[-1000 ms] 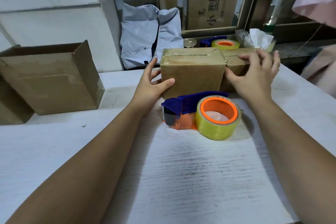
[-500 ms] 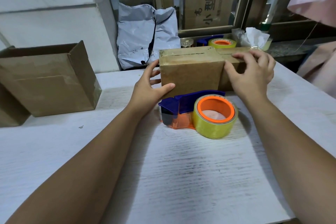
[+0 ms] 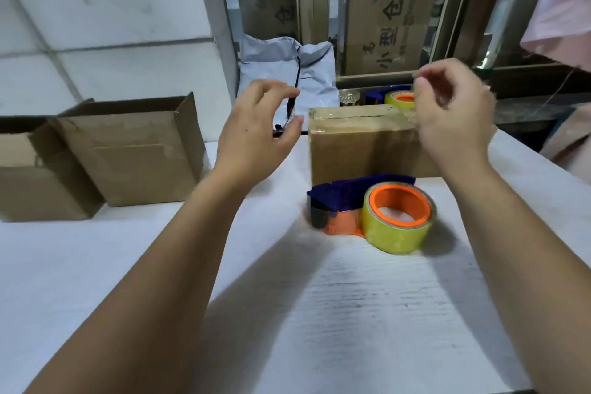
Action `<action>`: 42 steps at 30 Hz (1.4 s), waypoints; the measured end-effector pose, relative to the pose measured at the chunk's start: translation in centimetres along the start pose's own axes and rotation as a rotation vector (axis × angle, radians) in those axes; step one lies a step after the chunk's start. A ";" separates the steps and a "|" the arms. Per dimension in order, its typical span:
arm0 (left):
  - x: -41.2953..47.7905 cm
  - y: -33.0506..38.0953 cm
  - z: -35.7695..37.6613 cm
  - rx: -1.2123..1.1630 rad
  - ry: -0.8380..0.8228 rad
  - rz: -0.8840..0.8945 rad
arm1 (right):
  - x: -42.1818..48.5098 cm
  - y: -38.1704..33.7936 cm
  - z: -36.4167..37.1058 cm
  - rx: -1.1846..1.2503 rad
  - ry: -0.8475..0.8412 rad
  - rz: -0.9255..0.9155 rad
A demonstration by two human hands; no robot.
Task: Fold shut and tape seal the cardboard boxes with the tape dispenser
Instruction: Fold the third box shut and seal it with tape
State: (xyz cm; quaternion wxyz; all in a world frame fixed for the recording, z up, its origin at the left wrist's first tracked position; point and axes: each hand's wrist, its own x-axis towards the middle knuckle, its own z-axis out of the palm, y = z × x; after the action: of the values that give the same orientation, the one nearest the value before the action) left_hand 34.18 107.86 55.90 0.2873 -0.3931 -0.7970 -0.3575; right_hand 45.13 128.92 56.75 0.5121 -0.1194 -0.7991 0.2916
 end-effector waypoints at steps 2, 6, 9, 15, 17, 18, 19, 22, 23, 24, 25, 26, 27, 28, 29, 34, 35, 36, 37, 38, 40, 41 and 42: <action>-0.4 -0.4 -1.5 0.196 0.100 0.022 | -0.4 -3.1 1.1 0.020 -0.123 -0.073; -1.2 -3.0 -5.1 0.497 0.160 -0.072 | -2.1 -8.2 4.2 -0.094 -0.422 -0.364; -1.7 -5.4 -8.3 0.609 -0.034 -0.373 | -3.7 -10.7 5.9 -0.161 -0.589 -0.519; -2.5 -7.9 -11.7 0.557 -0.267 -0.449 | -5.1 -13.0 7.8 -0.293 -0.744 -0.573; -2.3 -6.9 -12.6 0.481 -0.308 -0.395 | -5.3 -13.2 8.2 -0.316 -0.728 -0.530; -2.4 -6.4 -13.0 0.431 -0.335 -0.349 | -5.5 -13.3 8.3 -0.308 -0.713 -0.493; -2.4 -5.8 -13.4 0.390 -0.357 -0.280 | -5.5 -13.3 8.4 -0.280 -0.695 -0.446; -2.8 -3.3 -14.2 0.319 -0.407 -0.145 | -5.4 -13.6 8.4 -0.097 -0.612 -0.297; -3.0 -2.4 -14.2 0.305 -0.435 -0.121 | -5.2 -13.8 8.3 -0.039 -0.570 -0.268; -3.1 -1.5 -14.2 0.287 -0.470 -0.103 | -4.9 -14.1 8.0 0.009 -0.535 -0.246; -3.3 -0.7 -14.2 0.269 -0.516 -0.091 | -4.7 -14.5 7.7 0.054 -0.516 -0.221; -3.4 0.1 -14.3 0.255 -0.570 -0.081 | -4.4 -14.9 7.2 0.093 -0.515 -0.193; -3.6 0.8 -14.2 0.250 -0.625 -0.070 | -4.2 -15.3 6.8 0.120 -0.522 -0.164; -3.7 1.5 -14.3 0.253 -0.678 -0.058 | -4.0 -15.5 6.4 0.121 -0.529 -0.138; -3.9 2.1 -14.2 0.256 -0.720 -0.041 | -3.9 -15.6 6.1 0.099 -0.533 -0.117; -4.5 4.0 -13.7 0.148 -0.724 -0.034 | -3.7 -15.6 5.1 -0.024 -0.793 0.099; -4.7 4.1 -13.8 0.090 -0.687 -0.068 | -3.8 -15.5 5.0 -0.005 -0.829 0.140; -4.8 4.1 -13.8 0.025 -0.638 -0.110 | -3.9 -15.3 4.7 0.008 -0.851 0.160; -4.9 3.9 -13.9 -0.026 -0.578 -0.143 | -4.0 -15.2 4.6 0.011 -0.875 0.165; -5.1 3.8 -13.9 -0.044 -0.517 -0.166 | -4.2 -15.1 4.4 0.007 -0.899 0.158; -5.5 3.7 -13.9 -0.025 -0.400 -0.208 | -4.5 -14.9 4.3 0.008 -0.922 0.146; -5.8 3.7 -13.8 -0.007 -0.350 -0.232 | -4.5 -14.9 4.2 0.015 -0.923 0.151; -5.9 3.8 -13.6 0.021 -0.309 -0.253 | -4.5 -14.9 4.1 0.018 -0.926 0.154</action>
State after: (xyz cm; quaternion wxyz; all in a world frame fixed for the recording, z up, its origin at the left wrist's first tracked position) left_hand 42.84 96.16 60.73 0.1187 -0.3371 -0.8782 -0.3178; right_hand 45.15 113.36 60.86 0.0795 -0.0310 -0.9297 0.3582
